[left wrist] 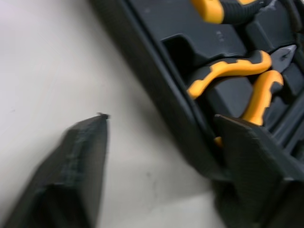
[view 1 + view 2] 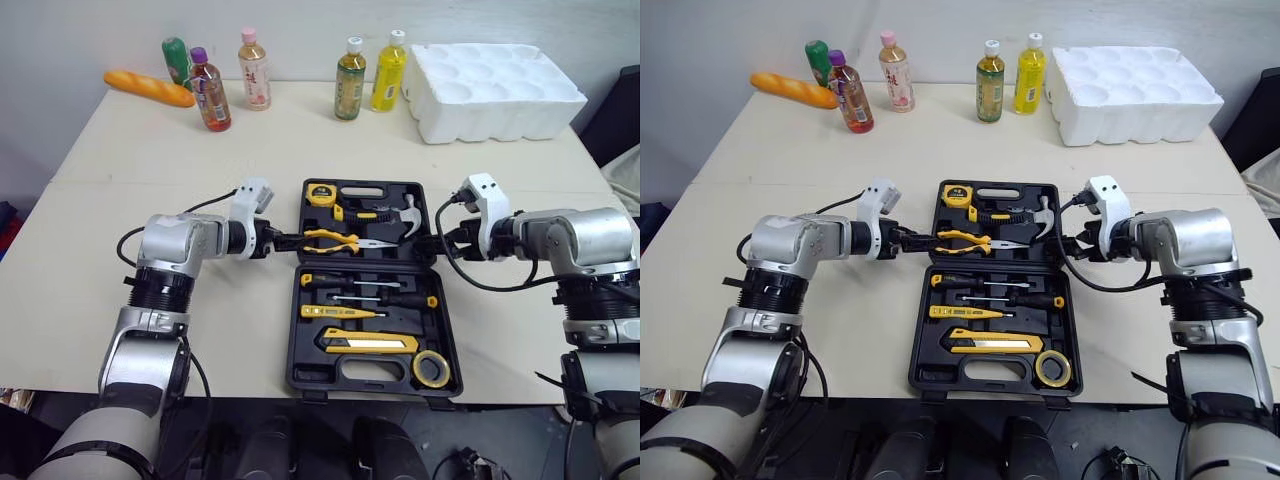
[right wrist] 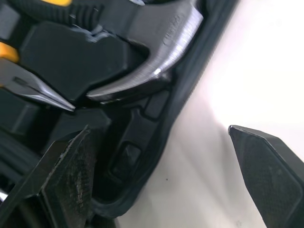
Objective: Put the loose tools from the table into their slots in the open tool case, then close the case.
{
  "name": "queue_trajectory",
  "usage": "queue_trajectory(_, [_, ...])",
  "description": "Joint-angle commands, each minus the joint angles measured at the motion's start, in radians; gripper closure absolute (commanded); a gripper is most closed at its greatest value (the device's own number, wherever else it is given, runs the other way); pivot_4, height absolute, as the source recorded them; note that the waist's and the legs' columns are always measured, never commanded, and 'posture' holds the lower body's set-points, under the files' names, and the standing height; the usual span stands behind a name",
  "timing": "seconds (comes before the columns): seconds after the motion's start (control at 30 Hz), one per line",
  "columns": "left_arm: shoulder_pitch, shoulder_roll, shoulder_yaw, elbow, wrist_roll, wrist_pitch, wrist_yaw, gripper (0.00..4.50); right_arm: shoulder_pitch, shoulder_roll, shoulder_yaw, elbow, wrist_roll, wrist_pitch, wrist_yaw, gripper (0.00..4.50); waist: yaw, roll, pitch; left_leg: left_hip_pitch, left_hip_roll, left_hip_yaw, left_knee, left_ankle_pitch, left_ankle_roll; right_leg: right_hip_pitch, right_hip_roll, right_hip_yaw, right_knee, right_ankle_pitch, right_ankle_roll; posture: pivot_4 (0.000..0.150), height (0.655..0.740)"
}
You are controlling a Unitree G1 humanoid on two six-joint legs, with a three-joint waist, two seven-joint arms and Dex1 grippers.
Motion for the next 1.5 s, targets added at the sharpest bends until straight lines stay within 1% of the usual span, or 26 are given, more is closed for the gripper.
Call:
queue_trajectory(0.03, [0.012, -0.01, -0.049, 0.002, 0.013, 0.027, 0.008, 2.71, 0.015, -0.007, 0.014, -0.003, -0.018, -0.011, -0.012, 1.4, -0.001, 0.0, 0.0, 0.0, 0.0, 0.0, 0.0, 0.0, 0.0, 0.0, 0.0, 0.0, 0.0, 0.0, 0.0, 0.15, 0.7384])
queue_trajectory(0.13, [0.024, -0.013, -0.076, -0.011, 0.023, 0.025, 0.009, 3.94, 0.026, -0.003, 0.017, -0.02, -0.013, -0.004, -0.018, 2.89, 0.002, 0.002, -0.001, 0.002, 0.0, 0.0, 0.0, 0.0, 0.0, 0.001, 0.0, 0.0, 0.0, 0.0, 0.0, 0.15, 0.7384])
queue_trajectory(0.17, [0.026, -0.017, -0.08, -0.01, 0.025, 0.025, 0.012, 4.17, 0.028, 0.0, 0.017, -0.026, -0.01, 0.002, -0.023, 3.33, 0.004, 0.002, -0.002, 0.003, 0.0, 0.0, 0.0, 0.0, 0.0, 0.003, 0.0, 0.0, 0.0, 0.0, 0.0, 0.15, 0.7384])
queue_trajectory(0.2, [0.03, -0.02, -0.089, -0.01, 0.028, 0.022, 0.012, 4.31, 0.03, 0.005, 0.018, -0.033, -0.007, 0.007, -0.027, 3.92, 0.004, 0.001, -0.002, 0.003, 0.0, 0.0, 0.0, 0.0, 0.0, 0.003, 0.0, 0.0, 0.0, 0.0, 0.0, 0.15, 0.7384])
queue_trajectory(0.23, [0.032, -0.022, -0.095, -0.011, 0.029, 0.02, 0.012, 4.35, 0.031, 0.008, 0.018, -0.037, -0.004, 0.011, -0.03, 4.44, 0.004, 0.0, -0.003, 0.004, 0.0, -0.001, 0.0, 0.0, 0.0, 0.004, -0.001, 0.001, 0.0, 0.0, 0.0, 0.15, 0.7384])
queue_trajectory(0.27, [0.034, -0.024, -0.097, -0.012, 0.027, 0.023, 0.011, 4.36, 0.032, 0.01, 0.018, -0.041, -0.002, 0.014, -0.032, 4.5, 0.004, 0.0, -0.003, 0.004, 0.0, 0.0, 0.0, 0.0, 0.0, 0.004, -0.001, 0.001, 0.0, 0.0, 0.0, 0.15, 0.7384])
queue_trajectory(0.4, [0.05, -0.027, -0.102, -0.039, 0.019, 0.033, 0.006, 4.36, 0.039, 0.009, 0.016, -0.057, 0.004, 0.024, -0.039, 4.5, 0.004, -0.001, -0.004, 0.006, 0.0, -0.001, -0.001, 0.0, 0.0, 0.006, -0.001, 0.002, -0.001, 0.0, 0.0, 0.15, 0.7384])
queue_trajectory(0.53, [0.063, -0.025, -0.1, -0.069, 0.021, -0.012, 0.0, 4.37, 0.045, 0.006, 0.011, -0.07, -0.001, 0.014, -0.053, 4.5, 0.004, -0.001, -0.004, 0.006, 0.0, -0.001, -0.001, 0.0, 0.0, 0.006, -0.001, 0.003, -0.001, 0.0, 0.0, 0.15, 0.7384])
queue_trajectory(0.67, [0.058, -0.025, -0.053, -0.11, 0.014, -0.137, -0.006, 4.38, 0.041, 0.006, 0.008, -0.091, -0.028, -0.085, -0.07, 4.5, 0.004, -0.001, -0.004, 0.006, 0.0, 0.0, -0.001, 0.0, 0.0, 0.006, -0.001, 0.003, -0.001, 0.0, 0.0, 0.15, 0.7384])
queue_trajectory(0.77, [0.047, -0.023, -0.024, -0.123, 0.02, -0.251, -0.002, 4.38, 0.051, -0.003, 0.02, -0.132, -0.057, -0.231, -0.066, 4.5, 0.003, -0.001, -0.004, 0.006, -0.001, 0.0, -0.001, 0.0, 0.0, 0.005, -0.002, 0.003, -0.001, 0.0, 0.0, 0.15, 0.7384])
queue_trajectory(0.83, [0.045, -0.022, -0.011, -0.127, 0.02, -0.297, 0.002, 4.38, 0.06, -0.004, 0.018, -0.15, -0.071, -0.284, -0.07, 4.5, 0.001, -0.001, -0.004, 0.004, -0.001, 0.001, -0.001, 0.0, 0.0, 0.003, -0.001, 0.003, 0.0, 0.0, 0.001, 0.15, 0.7384])
queue_trajectory(0.9, [0.042, -0.006, -0.014, -0.133, 0.055, -0.435, 0.003, 4.4, 0.059, 0.007, 0.004, -0.177, -0.106, -0.41, -0.097, 4.5, -0.001, 0.0, -0.003, 0.0, 0.0, 0.001, -0.001, 0.0, 0.0, -0.001, -0.001, 0.002, 0.0, 0.0, 0.001, 0.15, 0.7384])
queue_trajectory(0.97, [0.05, 0.014, -0.032, -0.123, 0.107, -0.606, -0.005, 4.49, 0.062, 0.022, -0.021, -0.187, -0.12, -0.507, -0.121, 4.5, 0.0, 0.0, -0.003, -0.003, 0.0, 0.002, -0.001, 0.0, 0.0, -0.005, 0.0, 0.002, 0.0, 0.0, 0.001, 0.15, 0.7384])
queue_trajectory(1.03, [0.062, 0.028, -0.04, -0.103, 0.149, -0.748, -0.001, 4.49, 0.074, 0.027, -0.03, -0.187, -0.142, -0.602, -0.136, 4.5, -0.002, 0.0, -0.002, -0.005, 0.0, 0.005, -0.001, 0.0, 0.0, -0.01, 0.0, 0.003, 0.001, 0.0, 0.001, 0.15, 0.7384])
queue_trajectory(1.1, [0.07, 0.028, -0.03, -0.087, 0.171, -0.838, 0.02, 4.49, 0.099, 0.022, -0.026, -0.193, -0.179, -0.733, -0.14, 4.5, -0.002, 0.0, -0.002, -0.007, 0.0, 0.007, -0.002, 0.0, 0.0, -0.013, 0.0, 0.004, 0.002, 0.0, 0.001, 0.15, 0.7384])
queue_trajectory(1.2, [0.095, 0.038, -0.033, -0.07, 0.227, -1.007, 0.056, 4.49, 0.164, 0.014, -0.019, -0.199, -0.243, -0.944, -0.156, 4.5, -0.002, 0.0, -0.002, -0.007, 0.0, 0.007, -0.002, 0.0, 0.0, -0.014, 0.0, 0.004, 0.002, 0.0, 0.001, 0.15, 0.7384])
queue_trajectory(1.27, [0.123, 0.037, -0.035, -0.071, 0.247, -1.078, 0.07, 4.49, 0.212, 0.019, -0.023, -0.186, -0.274, -1.061, -0.174, 4.5, -0.002, 0.0, -0.002, -0.007, 0.0, 0.008, -0.002, 0.0, 0.0, -0.014, 0.0, 0.004, 0.002, 0.0, 0.001, 0.15, 0.7384])
queue_trajectory(1.4, [0.179, 0.017, -0.016, -0.09, 0.241, -1.135, 0.091, 4.49, 0.306, 0.015, -0.016, -0.143, -0.358, -1.352, -0.22, 4.5, -0.002, 0.0, -0.002, -0.007, 0.0, 0.008, -0.001, 0.001, 0.001, -0.014, 0.0, 0.004, 0.003, 0.0, 0.001, 0.15, 0.7384])
queue_trajectory(1.5, [0.253, 0.019, -0.03, -0.144, 0.25, -1.2, 0.083, 4.49, 0.381, -0.008, -0.007, -0.087, -0.477, -1.615, -0.317, 4.5, -0.001, 0.0, -0.002, -0.006, 0.0, 0.008, -0.001, 0.001, 0.001, -0.013, -0.001, 0.005, 0.003, 0.0, 0.001, 0.15, 0.7384])
